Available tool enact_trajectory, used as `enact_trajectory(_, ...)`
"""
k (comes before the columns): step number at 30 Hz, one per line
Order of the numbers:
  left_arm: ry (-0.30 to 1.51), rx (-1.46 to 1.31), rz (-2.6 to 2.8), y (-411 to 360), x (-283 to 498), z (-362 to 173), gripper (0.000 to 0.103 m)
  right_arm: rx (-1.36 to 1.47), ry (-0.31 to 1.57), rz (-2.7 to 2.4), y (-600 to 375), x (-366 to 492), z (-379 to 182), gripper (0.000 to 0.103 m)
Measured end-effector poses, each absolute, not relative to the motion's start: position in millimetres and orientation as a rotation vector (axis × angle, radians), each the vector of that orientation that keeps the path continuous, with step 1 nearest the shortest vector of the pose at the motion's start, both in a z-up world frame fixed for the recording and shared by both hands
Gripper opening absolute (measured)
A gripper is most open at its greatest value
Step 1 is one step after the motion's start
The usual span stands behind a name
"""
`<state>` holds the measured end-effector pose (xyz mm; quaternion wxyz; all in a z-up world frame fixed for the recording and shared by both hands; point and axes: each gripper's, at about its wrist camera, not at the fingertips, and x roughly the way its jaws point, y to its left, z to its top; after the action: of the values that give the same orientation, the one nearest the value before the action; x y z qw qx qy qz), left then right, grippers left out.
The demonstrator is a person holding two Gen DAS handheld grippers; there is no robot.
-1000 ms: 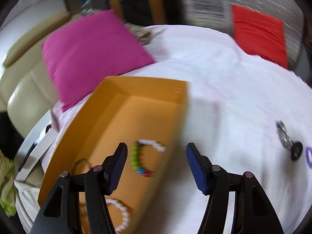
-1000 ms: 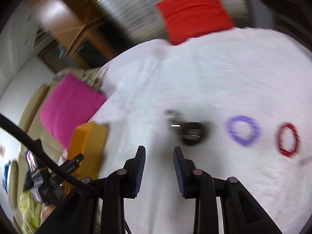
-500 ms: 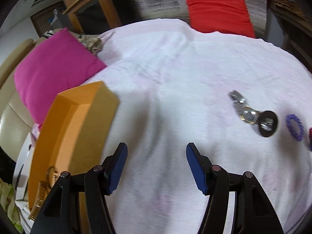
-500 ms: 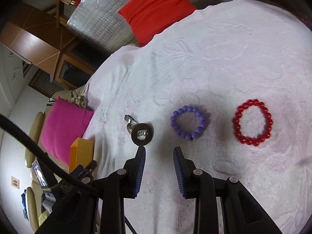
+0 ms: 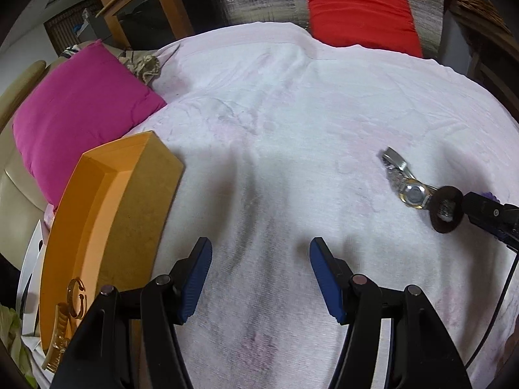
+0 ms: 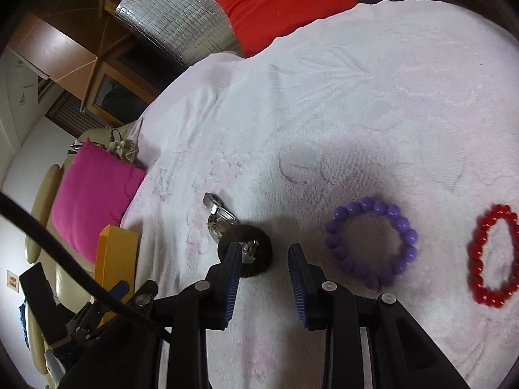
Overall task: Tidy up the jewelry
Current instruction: 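Grasp the black hair tie with the right tool while the left tool moves over the silver watch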
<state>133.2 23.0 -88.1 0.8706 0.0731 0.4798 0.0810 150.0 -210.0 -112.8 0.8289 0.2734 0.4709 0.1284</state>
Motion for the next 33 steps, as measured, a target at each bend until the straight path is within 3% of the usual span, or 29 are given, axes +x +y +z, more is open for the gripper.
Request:
enact_trajectory(4, 1.021, 0.144, 0.16, 26, 134, -91, 0.064, 0.559, 0.987, 0.271, -202, 154, -113, 0.03)
enact_trajectory(6, 1.018, 0.148, 0.153, 25, 133, -91, 0.064, 0.539, 0.991, 0.251, -199, 155, -115, 0.012)
enact_trajectory(7, 1.017, 0.148, 0.148, 25, 132, -91, 0.064, 0.525, 1.0, 0.238, -197, 155, -117, 0.009)
enact_trajectory(27, 0.991, -0.092, -0.163, -32, 165, -91, 0.064, 0.666, 0.961, 0.155, -274, 104, -100, 0.008)
enact_trajectory(33, 1.015, -0.152, -0.188, -59, 181, -102, 0.07, 0.689, 0.947, 0.164, -289, 98, -99, 0.008)
